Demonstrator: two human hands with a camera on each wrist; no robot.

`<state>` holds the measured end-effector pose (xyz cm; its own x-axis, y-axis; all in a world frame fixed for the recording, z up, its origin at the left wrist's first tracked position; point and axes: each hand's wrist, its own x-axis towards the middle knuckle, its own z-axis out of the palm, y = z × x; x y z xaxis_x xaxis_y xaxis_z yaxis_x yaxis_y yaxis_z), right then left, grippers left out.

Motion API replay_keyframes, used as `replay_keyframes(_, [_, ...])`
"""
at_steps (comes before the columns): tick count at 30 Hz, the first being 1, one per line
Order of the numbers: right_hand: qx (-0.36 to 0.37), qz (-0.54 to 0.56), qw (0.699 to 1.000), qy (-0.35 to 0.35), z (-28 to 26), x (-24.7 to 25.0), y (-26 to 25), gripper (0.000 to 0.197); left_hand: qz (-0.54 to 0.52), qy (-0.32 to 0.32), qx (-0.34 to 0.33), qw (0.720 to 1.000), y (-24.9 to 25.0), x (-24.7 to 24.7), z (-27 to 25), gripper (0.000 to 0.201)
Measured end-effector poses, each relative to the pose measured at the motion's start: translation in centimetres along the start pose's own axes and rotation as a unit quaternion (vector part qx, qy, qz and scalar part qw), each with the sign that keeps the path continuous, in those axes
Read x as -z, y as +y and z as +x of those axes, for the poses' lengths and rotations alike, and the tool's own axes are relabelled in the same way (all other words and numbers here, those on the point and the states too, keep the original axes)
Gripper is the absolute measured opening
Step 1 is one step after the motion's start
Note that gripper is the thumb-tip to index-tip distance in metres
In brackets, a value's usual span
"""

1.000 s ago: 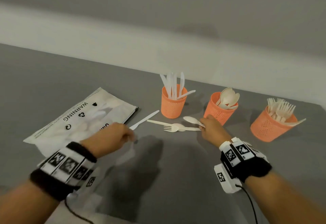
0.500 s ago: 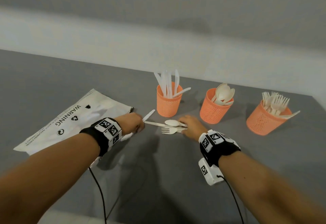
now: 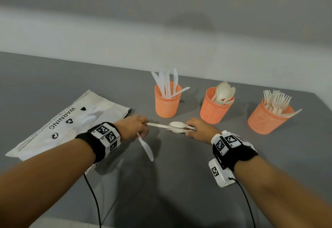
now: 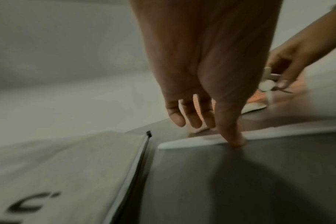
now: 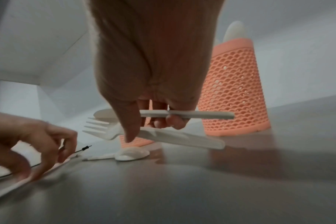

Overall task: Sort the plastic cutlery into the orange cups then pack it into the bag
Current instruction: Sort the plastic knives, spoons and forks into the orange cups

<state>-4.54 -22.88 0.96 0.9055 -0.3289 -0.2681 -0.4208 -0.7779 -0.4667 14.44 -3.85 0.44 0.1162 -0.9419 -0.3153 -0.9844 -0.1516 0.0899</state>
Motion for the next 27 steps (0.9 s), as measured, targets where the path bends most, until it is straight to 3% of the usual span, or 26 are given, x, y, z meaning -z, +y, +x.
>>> replay_keyframes(3, [-0.008, 0.081, 0.996, 0.033, -0.6, 0.4, 0.6, 0.014, 0.067, -0.018, -0.008, 0.998, 1.6, -0.5, 0.3, 0.019])
replay_keyframes(8, [-0.025, 0.181, 0.981, 0.064, -1.4, 0.7, 1.5, 0.008, -0.106, 0.086, -0.004, 0.991, 3.3, -0.1, 2.0, 0.017])
replay_keyframes(10, [-0.026, 0.209, 0.975, 0.073, -1.8, 0.9, 1.5, 0.007, -0.127, 0.099, 0.004, 0.987, 4.0, 0.1, 3.3, 0.021])
replay_keyframes(14, [-0.029, 0.293, 0.951, 0.093, -2.8, 1.1, 1.3, 0.008, -0.139, 0.066, 0.064, 0.986, 5.4, -0.4, 5.3, 0.035])
replay_keyframes(18, [-0.047, 0.375, 0.920, 0.101, -3.5, 0.9, 1.3, 0.019, -0.117, 0.029, 0.104, 0.987, 6.9, -0.2, 5.8, 0.029])
replay_keyframes(21, [-0.056, 0.453, 0.884, 0.103, -3.9, 0.7, 1.1, 0.014, -0.111, 0.008, 0.110, 0.988, 7.5, -0.5, 5.6, 0.032])
replay_keyframes(23, [-0.070, 0.511, 0.850, 0.113, -4.0, 0.7, 1.0, 0.018, -0.155, 0.032, 0.116, 0.981, 8.1, -0.4, 5.3, 0.031])
replay_keyframes(25, [-0.075, 0.564, 0.811, 0.132, -3.9, 0.7, 0.7, 0.020, -0.249, 0.102, 0.110, 0.957, 9.0, 0.4, 4.9, 0.019])
replay_keyframes(27, [-0.076, 0.621, 0.768, 0.141, -3.5, 0.7, 0.2, 0.021, -0.352, 0.194, 0.101, 0.910, 10.2, 1.7, 4.3, 0.009])
